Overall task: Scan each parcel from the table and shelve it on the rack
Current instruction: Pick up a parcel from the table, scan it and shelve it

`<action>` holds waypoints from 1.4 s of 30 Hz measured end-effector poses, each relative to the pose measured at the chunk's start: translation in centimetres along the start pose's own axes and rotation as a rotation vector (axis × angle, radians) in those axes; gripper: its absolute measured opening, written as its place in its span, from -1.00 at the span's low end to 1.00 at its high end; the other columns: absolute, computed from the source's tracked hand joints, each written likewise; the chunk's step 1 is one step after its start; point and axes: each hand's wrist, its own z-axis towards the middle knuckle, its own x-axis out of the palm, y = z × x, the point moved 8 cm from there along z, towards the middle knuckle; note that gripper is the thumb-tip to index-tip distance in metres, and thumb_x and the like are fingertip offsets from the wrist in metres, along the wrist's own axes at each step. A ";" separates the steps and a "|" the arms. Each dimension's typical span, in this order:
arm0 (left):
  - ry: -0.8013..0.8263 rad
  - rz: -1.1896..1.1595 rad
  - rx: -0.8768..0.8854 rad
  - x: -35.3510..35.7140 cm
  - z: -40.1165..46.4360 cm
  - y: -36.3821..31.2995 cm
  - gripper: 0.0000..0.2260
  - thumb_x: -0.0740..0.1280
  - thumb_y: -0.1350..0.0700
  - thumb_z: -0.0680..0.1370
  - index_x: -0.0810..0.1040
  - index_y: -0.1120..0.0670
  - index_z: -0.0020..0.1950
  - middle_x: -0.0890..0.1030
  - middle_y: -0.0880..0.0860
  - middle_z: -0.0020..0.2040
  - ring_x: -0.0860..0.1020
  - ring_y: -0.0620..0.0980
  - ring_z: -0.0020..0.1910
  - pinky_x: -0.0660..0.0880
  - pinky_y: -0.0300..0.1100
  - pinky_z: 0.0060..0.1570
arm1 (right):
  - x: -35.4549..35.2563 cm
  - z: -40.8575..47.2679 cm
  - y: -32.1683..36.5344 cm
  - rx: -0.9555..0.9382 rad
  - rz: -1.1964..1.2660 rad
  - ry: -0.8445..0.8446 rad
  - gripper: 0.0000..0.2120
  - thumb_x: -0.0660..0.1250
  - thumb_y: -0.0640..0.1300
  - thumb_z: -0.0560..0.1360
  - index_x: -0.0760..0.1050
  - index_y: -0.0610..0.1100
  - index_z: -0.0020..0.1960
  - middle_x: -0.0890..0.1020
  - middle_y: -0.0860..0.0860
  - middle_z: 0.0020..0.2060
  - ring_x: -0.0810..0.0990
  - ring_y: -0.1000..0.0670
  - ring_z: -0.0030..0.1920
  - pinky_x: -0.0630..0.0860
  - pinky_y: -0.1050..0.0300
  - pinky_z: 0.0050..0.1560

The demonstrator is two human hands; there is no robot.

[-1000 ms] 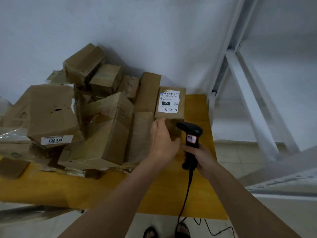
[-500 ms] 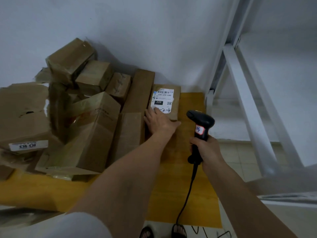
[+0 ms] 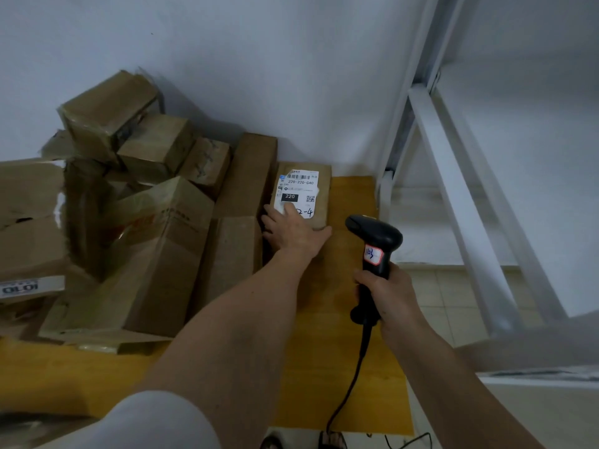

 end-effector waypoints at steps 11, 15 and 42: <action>0.062 -0.049 -0.013 2.6 -16.6 6.4 0.25 0.42 -0.46 0.07 -0.23 -0.09 0.51 0.12 0.15 0.41 0.19 0.21 0.37 0.23 0.10 0.34 | -2.6 -4.7 -1.6 -0.061 -0.187 -0.035 -0.90 0.38 -0.30 0.46 0.48 -0.17 -0.10 0.52 -0.05 -0.41 0.49 0.03 -0.40 0.45 0.18 -0.32; 0.085 0.029 -0.048 2.5 -23.1 9.9 0.23 0.39 -0.46 0.08 -0.23 -0.07 0.51 0.10 0.16 0.44 0.16 0.18 0.38 0.21 0.05 0.33 | -2.8 -6.7 -4.3 0.012 -0.240 -0.027 -0.87 0.39 -0.34 0.42 0.48 -0.18 -0.20 0.54 -0.08 -0.41 0.50 0.00 -0.40 0.45 0.16 -0.29; 0.389 -0.402 0.122 -3.0 -17.3 8.6 -0.55 0.47 0.20 0.46 0.39 0.05 0.29 0.55 0.08 0.14 0.59 0.12 0.05 0.63 0.07 -0.08 | -2.5 -9.9 -4.6 -0.143 -0.448 0.050 -0.72 0.36 -0.40 0.42 0.50 -0.08 0.01 0.62 0.03 -0.17 0.57 0.11 -0.15 0.42 0.29 -0.25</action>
